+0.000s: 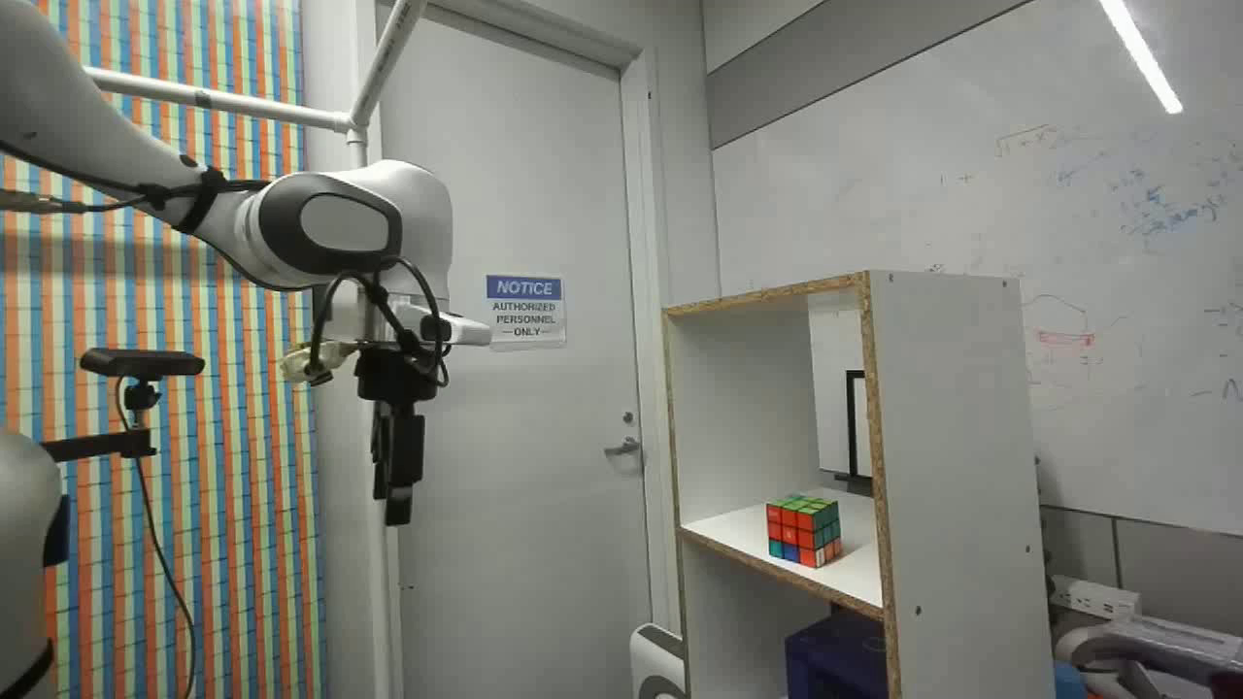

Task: Put the rubix cube on the top of the shelf

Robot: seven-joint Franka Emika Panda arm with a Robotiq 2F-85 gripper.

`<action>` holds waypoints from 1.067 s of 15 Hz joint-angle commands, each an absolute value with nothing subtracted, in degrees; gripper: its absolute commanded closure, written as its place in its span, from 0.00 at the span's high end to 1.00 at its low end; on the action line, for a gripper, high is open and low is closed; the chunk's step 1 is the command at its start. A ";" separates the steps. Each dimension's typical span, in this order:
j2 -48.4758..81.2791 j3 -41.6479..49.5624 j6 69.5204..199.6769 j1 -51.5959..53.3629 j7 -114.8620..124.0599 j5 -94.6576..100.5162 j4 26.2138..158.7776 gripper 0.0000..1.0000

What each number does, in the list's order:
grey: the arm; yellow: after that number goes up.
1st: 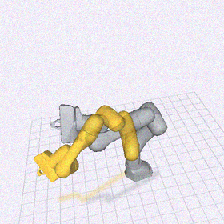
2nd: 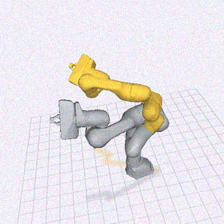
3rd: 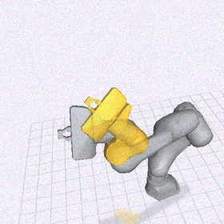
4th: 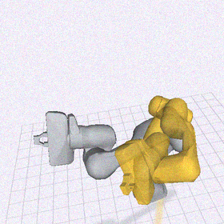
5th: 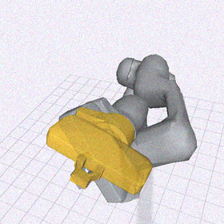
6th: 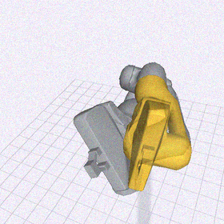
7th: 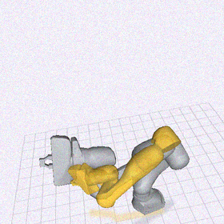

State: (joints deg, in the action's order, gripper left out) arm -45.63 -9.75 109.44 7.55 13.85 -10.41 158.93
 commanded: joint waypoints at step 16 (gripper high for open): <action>-19.93 -3.06 161.98 -10.18 14.14 0.77 154.68 1.00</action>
